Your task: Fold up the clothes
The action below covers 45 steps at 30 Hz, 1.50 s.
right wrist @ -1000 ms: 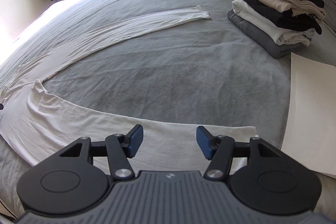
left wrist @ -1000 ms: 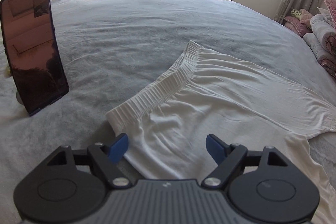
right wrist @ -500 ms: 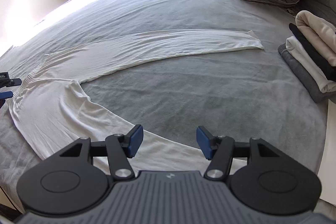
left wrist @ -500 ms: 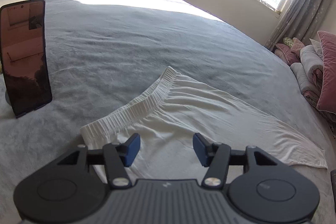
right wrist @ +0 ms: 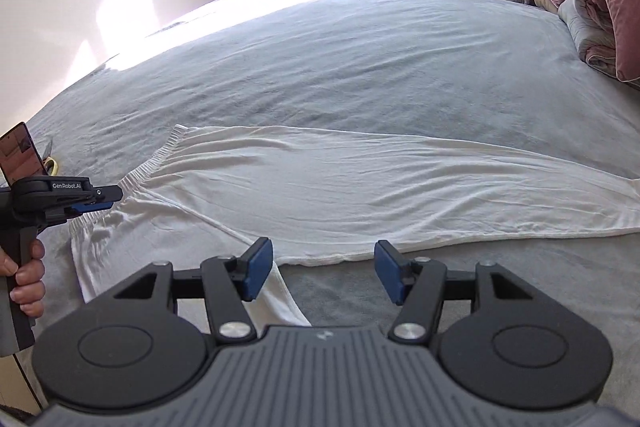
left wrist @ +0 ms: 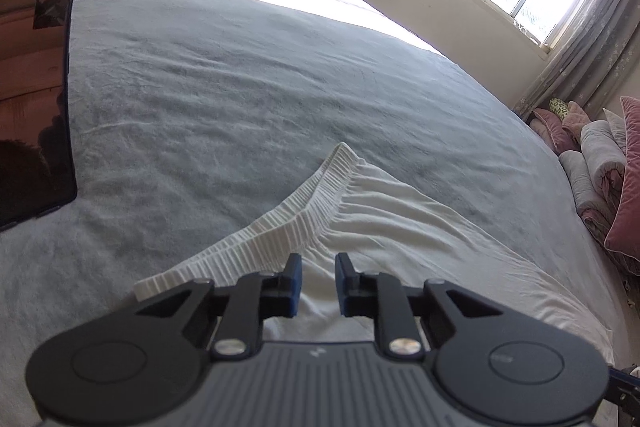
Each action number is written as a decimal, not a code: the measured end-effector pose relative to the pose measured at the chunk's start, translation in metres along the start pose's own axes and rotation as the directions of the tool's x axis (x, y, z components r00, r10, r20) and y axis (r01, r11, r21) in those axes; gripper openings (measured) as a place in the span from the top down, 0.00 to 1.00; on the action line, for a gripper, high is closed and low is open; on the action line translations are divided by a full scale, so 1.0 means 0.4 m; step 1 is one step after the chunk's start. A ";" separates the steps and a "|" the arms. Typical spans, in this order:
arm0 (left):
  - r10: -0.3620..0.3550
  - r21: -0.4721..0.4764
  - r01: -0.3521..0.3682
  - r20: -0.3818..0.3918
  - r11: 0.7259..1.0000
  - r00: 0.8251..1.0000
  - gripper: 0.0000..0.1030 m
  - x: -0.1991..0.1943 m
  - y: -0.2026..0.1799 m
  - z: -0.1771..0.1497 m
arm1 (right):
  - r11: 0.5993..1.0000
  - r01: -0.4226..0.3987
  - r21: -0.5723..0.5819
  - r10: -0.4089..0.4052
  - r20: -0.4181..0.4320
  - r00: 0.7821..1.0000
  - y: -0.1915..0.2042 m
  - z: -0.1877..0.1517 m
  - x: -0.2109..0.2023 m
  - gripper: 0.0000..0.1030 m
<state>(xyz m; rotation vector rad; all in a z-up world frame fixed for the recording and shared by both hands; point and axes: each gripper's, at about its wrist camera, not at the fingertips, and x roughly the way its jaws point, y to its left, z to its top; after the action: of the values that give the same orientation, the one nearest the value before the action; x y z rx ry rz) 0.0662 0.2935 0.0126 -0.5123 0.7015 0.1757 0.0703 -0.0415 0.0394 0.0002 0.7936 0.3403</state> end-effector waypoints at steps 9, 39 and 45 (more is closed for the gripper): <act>0.018 0.031 -0.020 0.070 0.999 0.997 1.00 0.026 -0.003 0.013 | 0.993 -0.089 -0.075 0.085 -0.048 0.995 0.031 0.077 0.178 0.42; -0.183 0.077 0.184 -0.029 0.980 0.983 0.47 0.070 -0.016 0.024 | 0.916 -0.181 -0.358 0.155 -0.100 0.983 0.092 0.215 0.435 0.33; -0.196 0.090 0.198 -0.033 0.976 0.980 0.60 0.071 -0.024 0.019 | 0.912 -0.162 -0.376 0.134 -0.099 0.986 0.104 0.222 0.457 0.33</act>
<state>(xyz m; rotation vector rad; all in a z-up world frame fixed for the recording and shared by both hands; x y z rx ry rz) 0.0949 0.2888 0.0027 -0.4925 0.6747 -0.0491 0.2389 0.0638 -0.0205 -0.3230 0.7885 0.6396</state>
